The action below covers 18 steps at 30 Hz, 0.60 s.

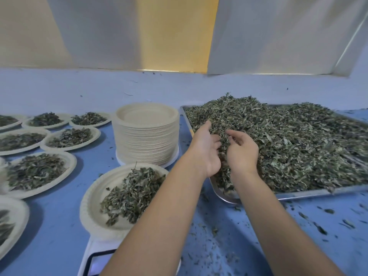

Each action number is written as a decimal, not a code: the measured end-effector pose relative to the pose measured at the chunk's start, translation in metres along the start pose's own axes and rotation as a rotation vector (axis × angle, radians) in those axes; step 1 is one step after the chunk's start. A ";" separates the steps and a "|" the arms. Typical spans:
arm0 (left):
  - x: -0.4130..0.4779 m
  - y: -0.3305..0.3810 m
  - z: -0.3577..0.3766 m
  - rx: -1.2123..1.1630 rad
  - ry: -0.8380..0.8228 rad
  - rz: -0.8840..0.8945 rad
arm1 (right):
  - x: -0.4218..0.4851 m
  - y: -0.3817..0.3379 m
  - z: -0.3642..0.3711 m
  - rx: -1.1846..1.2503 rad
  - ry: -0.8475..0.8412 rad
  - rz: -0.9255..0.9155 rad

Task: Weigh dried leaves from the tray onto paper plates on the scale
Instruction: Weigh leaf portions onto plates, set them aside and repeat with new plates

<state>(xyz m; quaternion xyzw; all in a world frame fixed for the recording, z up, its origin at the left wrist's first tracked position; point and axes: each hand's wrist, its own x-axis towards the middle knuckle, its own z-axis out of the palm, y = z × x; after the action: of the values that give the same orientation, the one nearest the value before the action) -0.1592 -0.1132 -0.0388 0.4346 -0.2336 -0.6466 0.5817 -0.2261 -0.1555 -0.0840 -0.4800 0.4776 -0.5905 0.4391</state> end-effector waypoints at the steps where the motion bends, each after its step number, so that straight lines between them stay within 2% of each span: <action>1: -0.002 0.001 -0.001 -0.007 -0.010 -0.005 | 0.000 0.003 0.000 -0.049 -0.003 0.000; 4: -0.007 0.002 -0.005 -0.070 -0.022 0.004 | 0.000 0.010 0.001 -0.180 -0.010 0.025; 11: -0.015 0.004 -0.015 -0.050 -0.026 0.031 | -0.001 0.010 0.003 -0.238 -0.005 -0.024; 15: -0.029 0.019 -0.024 -0.101 -0.029 0.118 | -0.015 -0.005 0.014 -0.009 -0.097 -0.052; 18: -0.048 0.032 -0.042 -0.086 0.011 0.222 | -0.031 -0.026 0.029 0.155 -0.258 -0.056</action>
<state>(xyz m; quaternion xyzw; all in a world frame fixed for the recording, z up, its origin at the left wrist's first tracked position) -0.1095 -0.0656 -0.0203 0.3843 -0.2489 -0.5853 0.6692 -0.1942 -0.1251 -0.0608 -0.5297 0.3565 -0.5709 0.5161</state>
